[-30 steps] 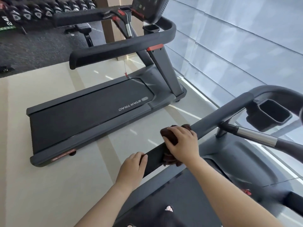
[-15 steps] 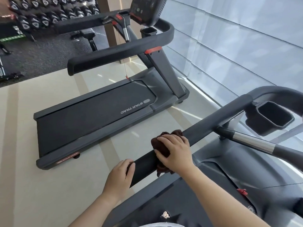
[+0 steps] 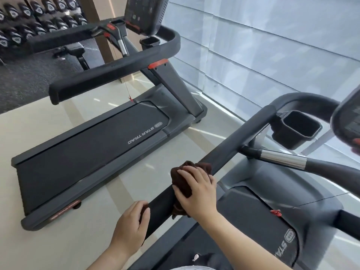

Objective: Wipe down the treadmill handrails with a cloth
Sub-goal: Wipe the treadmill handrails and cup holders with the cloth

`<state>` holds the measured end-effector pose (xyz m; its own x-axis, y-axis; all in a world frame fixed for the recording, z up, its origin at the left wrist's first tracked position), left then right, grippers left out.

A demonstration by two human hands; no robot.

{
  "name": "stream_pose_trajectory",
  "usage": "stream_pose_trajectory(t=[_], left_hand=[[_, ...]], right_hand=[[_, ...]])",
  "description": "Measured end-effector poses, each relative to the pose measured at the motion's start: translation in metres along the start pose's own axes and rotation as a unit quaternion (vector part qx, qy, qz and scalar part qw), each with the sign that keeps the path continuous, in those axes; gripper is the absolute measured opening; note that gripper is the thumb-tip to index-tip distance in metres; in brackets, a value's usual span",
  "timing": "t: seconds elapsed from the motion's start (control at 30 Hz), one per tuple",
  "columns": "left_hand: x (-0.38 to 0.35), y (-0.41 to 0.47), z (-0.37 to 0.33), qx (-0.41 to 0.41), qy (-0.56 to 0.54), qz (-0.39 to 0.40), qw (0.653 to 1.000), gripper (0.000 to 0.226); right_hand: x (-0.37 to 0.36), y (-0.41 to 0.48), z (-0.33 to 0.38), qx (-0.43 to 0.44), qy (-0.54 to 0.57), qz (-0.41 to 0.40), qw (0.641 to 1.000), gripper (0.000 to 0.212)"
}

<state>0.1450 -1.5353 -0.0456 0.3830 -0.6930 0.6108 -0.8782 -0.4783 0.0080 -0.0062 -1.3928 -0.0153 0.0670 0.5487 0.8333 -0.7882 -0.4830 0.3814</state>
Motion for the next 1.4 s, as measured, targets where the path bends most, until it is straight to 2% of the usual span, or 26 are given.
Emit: stream_pose_trajectory(t=[0.1,0.27,0.5,0.67,0.73,0.83,1.0,1.1,1.23,1.3,1.4], left_hand=[[0.002,0.006,0.002,-0.027,-0.006,0.069,0.997,0.02],[0.01,0.012,0.011,0.002,-0.006,0.208,0.978,0.035],[0.039,0.015,0.037,-0.011,0.0,0.324,0.946,0.034],[0.063,0.02,0.064,-0.034,0.045,0.372,0.927,0.03],[0.074,0.021,0.073,-0.051,0.067,0.384,0.92,0.027],[0.093,0.024,0.083,-0.065,0.08,0.377,0.92,0.018],[0.123,0.019,0.093,-0.052,0.059,0.363,0.929,0.019],[0.134,0.014,0.094,-0.046,0.053,0.36,0.93,0.018],[0.141,0.004,0.091,-0.05,0.055,0.356,0.932,0.019],[0.142,-0.002,0.091,-0.05,0.051,0.353,0.933,0.02],[0.139,-0.011,0.09,-0.042,0.049,0.351,0.934,0.019]], right_hand=[[-0.003,-0.003,0.007,-0.031,0.007,-0.012,0.999,0.037],[0.002,0.012,0.016,-0.267,0.03,-0.052,0.962,0.042],[-0.009,-0.013,0.063,-0.352,-0.034,0.023,0.935,0.06],[-0.02,-0.061,0.113,-0.392,-0.008,-0.001,0.92,0.069],[-0.027,-0.08,0.137,-0.402,-0.026,-0.007,0.915,0.071],[-0.04,-0.097,0.168,-0.37,-0.102,0.007,0.923,0.073],[-0.041,-0.077,0.164,-0.348,-0.188,0.038,0.918,0.06],[-0.044,-0.065,0.155,-0.368,-0.202,0.07,0.905,0.056],[-0.044,-0.061,0.151,-0.399,-0.184,0.065,0.896,0.055],[-0.046,-0.07,0.159,-0.401,-0.173,0.064,0.897,0.061],[-0.053,-0.095,0.175,-0.361,-0.17,0.069,0.914,0.072]])
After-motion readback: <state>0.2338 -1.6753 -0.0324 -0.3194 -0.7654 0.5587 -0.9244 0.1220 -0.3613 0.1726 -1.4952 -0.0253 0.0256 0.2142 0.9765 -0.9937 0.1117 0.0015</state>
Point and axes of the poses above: each hand's wrist, its own y-axis towards the middle knuckle, its own x-axis out of the back of the hand, z = x × y, the point moved 5 cm from there along y, towards the middle knuckle, and after that the axes turned 11 degrees about -y, right-handed, at the moved point
